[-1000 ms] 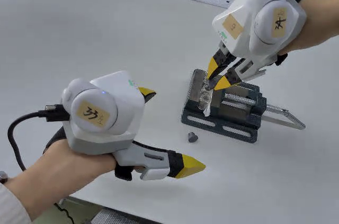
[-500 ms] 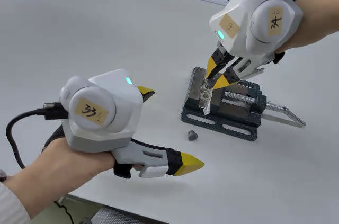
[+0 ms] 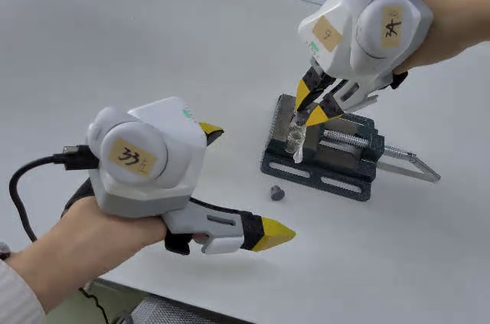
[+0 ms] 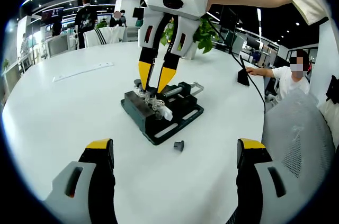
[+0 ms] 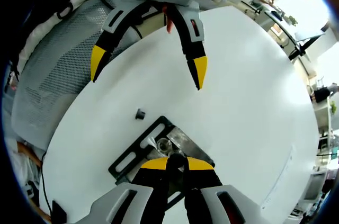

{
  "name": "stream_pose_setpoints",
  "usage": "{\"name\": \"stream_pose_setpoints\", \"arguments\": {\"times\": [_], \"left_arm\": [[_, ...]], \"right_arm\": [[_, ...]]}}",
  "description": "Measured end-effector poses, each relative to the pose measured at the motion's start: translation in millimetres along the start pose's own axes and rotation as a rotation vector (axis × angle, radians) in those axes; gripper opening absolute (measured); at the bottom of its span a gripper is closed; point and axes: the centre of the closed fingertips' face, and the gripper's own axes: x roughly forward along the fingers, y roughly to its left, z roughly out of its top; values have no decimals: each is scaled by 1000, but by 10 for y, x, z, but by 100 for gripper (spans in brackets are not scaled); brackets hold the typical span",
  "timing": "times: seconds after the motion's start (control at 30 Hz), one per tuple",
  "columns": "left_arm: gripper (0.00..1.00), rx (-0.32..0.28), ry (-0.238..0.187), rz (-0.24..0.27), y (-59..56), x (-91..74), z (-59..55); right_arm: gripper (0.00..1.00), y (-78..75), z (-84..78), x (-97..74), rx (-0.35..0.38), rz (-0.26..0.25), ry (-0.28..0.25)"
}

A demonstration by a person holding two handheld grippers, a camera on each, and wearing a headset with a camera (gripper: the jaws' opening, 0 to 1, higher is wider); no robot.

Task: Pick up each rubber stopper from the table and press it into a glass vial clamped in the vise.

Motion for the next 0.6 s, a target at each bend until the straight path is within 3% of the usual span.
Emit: {"name": "stream_pose_setpoints", "arguments": {"times": [0.13,0.2,0.6], "left_arm": [[96,-1,3,3,12,-8,-20],[96,-4,1,2,10,-13,-20],[95,-8,-4,1,-4,-6,-11]], "right_arm": [[5,-6,6,8,-6,-8,-7],[5,-1,3,-9,35,-4,-25],[4,39,31,-19,13,-15,-32]]}}
